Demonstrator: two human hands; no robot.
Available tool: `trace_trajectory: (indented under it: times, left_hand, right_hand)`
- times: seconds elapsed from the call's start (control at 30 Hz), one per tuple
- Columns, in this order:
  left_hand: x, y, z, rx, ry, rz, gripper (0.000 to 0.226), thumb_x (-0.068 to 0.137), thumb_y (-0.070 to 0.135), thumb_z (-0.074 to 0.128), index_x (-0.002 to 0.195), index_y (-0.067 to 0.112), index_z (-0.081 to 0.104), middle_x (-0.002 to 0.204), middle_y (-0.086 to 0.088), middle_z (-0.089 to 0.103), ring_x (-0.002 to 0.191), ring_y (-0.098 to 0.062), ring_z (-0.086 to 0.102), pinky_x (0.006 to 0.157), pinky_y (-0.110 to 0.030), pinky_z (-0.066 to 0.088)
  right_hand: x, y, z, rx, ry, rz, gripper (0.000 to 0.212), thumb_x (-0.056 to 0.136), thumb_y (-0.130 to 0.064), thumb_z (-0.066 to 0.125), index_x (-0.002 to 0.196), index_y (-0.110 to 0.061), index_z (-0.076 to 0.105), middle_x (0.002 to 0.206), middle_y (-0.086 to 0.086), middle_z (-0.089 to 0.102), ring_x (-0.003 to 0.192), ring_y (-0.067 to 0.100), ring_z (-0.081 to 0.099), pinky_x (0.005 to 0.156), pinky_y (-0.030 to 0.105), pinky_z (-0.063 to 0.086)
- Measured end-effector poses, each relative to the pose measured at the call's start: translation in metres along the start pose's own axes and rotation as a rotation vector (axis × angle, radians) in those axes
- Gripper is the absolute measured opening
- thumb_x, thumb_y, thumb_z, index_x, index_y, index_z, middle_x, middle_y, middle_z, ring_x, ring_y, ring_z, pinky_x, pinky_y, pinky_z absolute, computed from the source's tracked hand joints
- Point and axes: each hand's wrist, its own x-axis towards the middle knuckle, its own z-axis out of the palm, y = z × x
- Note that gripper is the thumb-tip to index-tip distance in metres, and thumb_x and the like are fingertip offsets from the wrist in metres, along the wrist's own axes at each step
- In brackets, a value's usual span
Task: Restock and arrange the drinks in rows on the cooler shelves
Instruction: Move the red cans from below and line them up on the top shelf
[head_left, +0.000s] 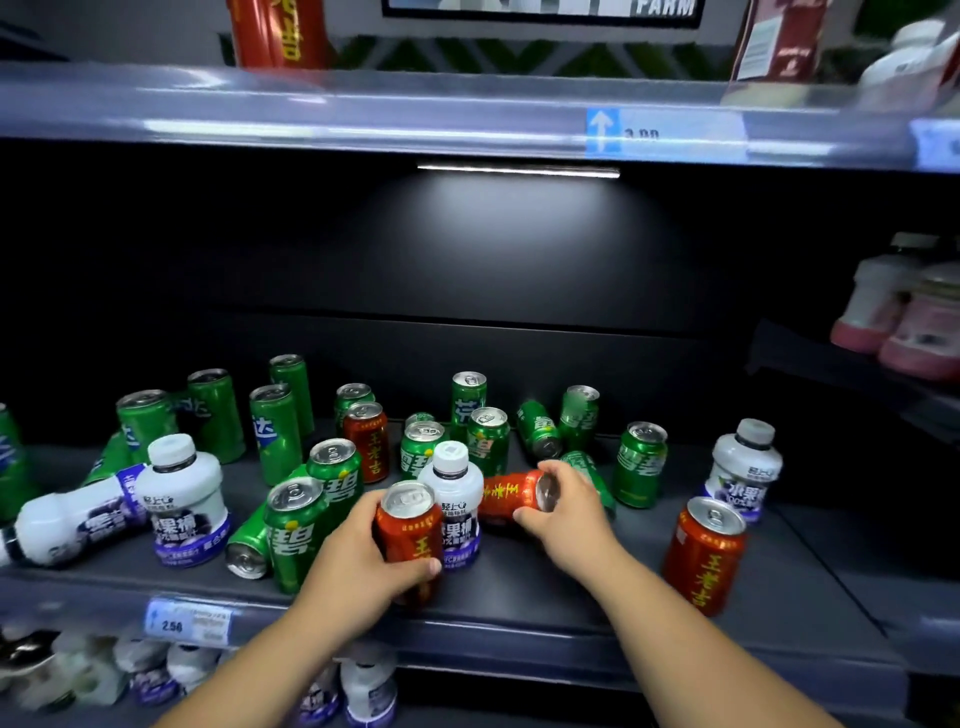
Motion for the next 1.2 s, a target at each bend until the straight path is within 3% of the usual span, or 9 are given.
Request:
trace_trajectory:
  times: [0.07,0.17,0.27,0.47,0.67,0.83,1.0,1.1,1.2]
  left_hand:
    - [-0.001,0.020,-0.002,-0.081,0.019,-0.003,0.081,0.041,0.039,0.093,0.112,0.041,0.054,0.106,0.012,0.073,0.098,-0.008,0.070,0.092,-0.041,0.055]
    - [0.000,0.066,-0.006,-0.116,0.018,0.071,0.084,0.039,0.038,0.094,0.112,0.030,0.054,0.104,0.007,0.073,0.094,-0.006,0.070,0.087,-0.034,0.056]
    - [0.000,0.119,-0.011,-0.120,-0.002,0.179,0.079,0.042,0.034,0.095,0.111,0.030,0.056,0.101,0.011,0.074,0.092,-0.003,0.070,0.078,-0.021,0.053]
    - [-0.007,0.221,-0.016,-0.222,-0.015,0.387,0.078,0.039,0.041,0.087,0.113,0.029,0.062,0.101,0.005,0.075,0.089,-0.010,0.072,0.069,-0.020,0.055]
    - [-0.009,0.304,-0.030,-0.271,-0.091,0.568,0.068,0.043,0.037,0.088,0.107,0.032,0.069,0.099,-0.002,0.075,0.089,-0.014,0.072,0.075,-0.029,0.058]
    - [-0.002,0.358,-0.052,-0.185,-0.097,0.676,0.069,0.047,0.045,0.086,0.113,0.039,0.066,0.107,0.005,0.073,0.099,-0.013,0.070,0.084,-0.036,0.056]
    - [0.020,0.397,-0.083,-0.209,-0.007,0.688,0.078,0.056,0.030,0.091,0.122,0.034,0.049,0.112,0.006,0.067,0.099,-0.012,0.067,0.079,-0.032,0.053]
    - [0.043,0.407,-0.108,-0.229,0.091,0.685,0.067,0.068,0.024,0.084,0.122,0.032,0.046,0.113,0.002,0.065,0.100,-0.014,0.065,0.075,-0.034,0.055]
    - [0.073,0.402,-0.129,-0.181,0.187,0.664,0.066,0.074,0.024,0.084,0.126,0.032,0.046,0.117,-0.001,0.064,0.103,-0.020,0.066,0.082,-0.040,0.057]
  right_hand:
    - [-0.001,-0.010,-0.023,0.103,0.007,-0.056,0.065,0.067,-0.014,0.085,0.125,-0.028,0.056,0.121,0.000,0.053,0.111,0.018,0.054,0.095,0.028,0.041]
    - [-0.005,-0.033,-0.066,0.364,-0.041,-0.118,0.072,0.067,-0.002,0.082,0.118,-0.041,0.049,0.121,-0.003,0.061,0.108,0.013,0.062,0.090,0.029,0.050]
    - [-0.012,-0.065,-0.115,0.553,-0.071,-0.202,0.074,0.071,0.008,0.078,0.122,-0.038,0.050,0.122,-0.003,0.066,0.107,0.011,0.067,0.083,0.024,0.052]
    - [-0.035,-0.126,-0.208,0.684,0.002,-0.433,0.066,0.070,0.006,0.073,0.122,-0.031,0.055,0.115,0.002,0.071,0.103,0.014,0.069,0.079,0.030,0.058]
    - [-0.050,-0.184,-0.277,0.739,0.063,-0.644,0.057,0.065,-0.001,0.064,0.117,-0.026,0.058,0.113,0.008,0.072,0.098,0.019,0.070,0.075,0.027,0.056]
    - [-0.054,-0.237,-0.316,0.639,0.110,-0.727,0.051,0.069,-0.008,0.064,0.114,-0.030,0.056,0.118,0.005,0.068,0.102,0.018,0.069,0.073,0.028,0.057]
    - [-0.031,-0.290,-0.328,0.568,0.202,-0.809,0.041,0.083,-0.004,0.063,0.115,-0.027,0.053,0.110,0.005,0.063,0.086,0.014,0.065,0.065,0.024,0.054]
    - [-0.005,-0.320,-0.322,0.530,0.245,-0.804,0.040,0.090,-0.004,0.063,0.123,-0.024,0.050,0.115,0.005,0.057,0.097,0.019,0.064,0.071,0.028,0.058]
    - [0.020,-0.344,-0.304,0.488,0.270,-0.771,0.040,0.090,-0.006,0.064,0.121,-0.026,0.049,0.119,0.001,0.055,0.103,0.021,0.062,0.078,0.034,0.060]
